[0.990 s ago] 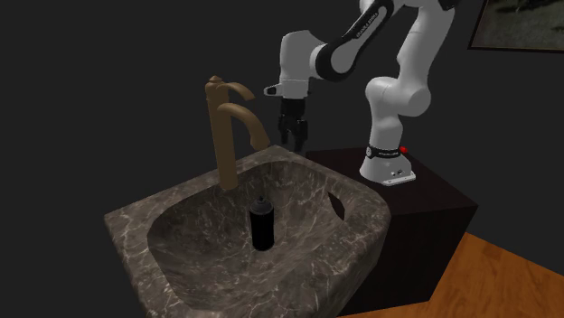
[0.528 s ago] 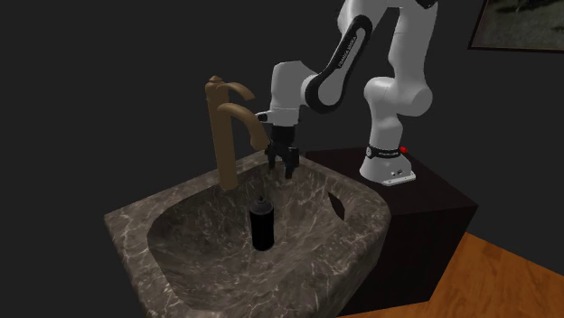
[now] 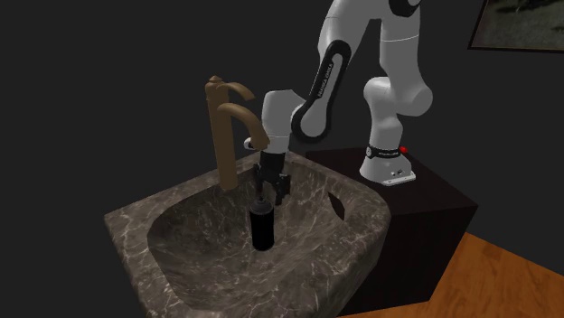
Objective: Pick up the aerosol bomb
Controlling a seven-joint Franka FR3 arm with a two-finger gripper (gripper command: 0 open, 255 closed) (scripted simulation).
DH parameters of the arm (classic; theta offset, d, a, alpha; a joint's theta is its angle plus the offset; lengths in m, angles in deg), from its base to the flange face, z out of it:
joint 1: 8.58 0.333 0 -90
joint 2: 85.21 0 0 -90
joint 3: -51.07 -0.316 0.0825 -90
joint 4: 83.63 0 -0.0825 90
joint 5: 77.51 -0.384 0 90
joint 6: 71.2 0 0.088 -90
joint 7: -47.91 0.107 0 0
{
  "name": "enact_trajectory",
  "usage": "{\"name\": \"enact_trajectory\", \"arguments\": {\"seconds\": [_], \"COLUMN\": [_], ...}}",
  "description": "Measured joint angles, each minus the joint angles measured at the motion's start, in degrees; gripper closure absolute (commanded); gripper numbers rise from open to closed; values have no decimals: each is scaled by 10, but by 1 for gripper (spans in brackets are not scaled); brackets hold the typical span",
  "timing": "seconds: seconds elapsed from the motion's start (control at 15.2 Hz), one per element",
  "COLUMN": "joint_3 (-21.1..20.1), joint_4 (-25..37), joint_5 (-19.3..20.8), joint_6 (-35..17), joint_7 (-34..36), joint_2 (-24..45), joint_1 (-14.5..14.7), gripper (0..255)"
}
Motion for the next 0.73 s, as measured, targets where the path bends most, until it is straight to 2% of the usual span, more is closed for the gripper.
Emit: {"name": "enact_trajectory", "arguments": {"seconds": [0.46,0.53,0.73], "joint_3": [-40,-42,-44], "joint_4": [18,19,19], "joint_5": [-53,-55,-57], "joint_6": [-51,-53,-55], "joint_7": [-55,-58,-60], "joint_2": [67,69,70], "joint_1": [-27,-29,-30], "gripper": [0,255,255]}}
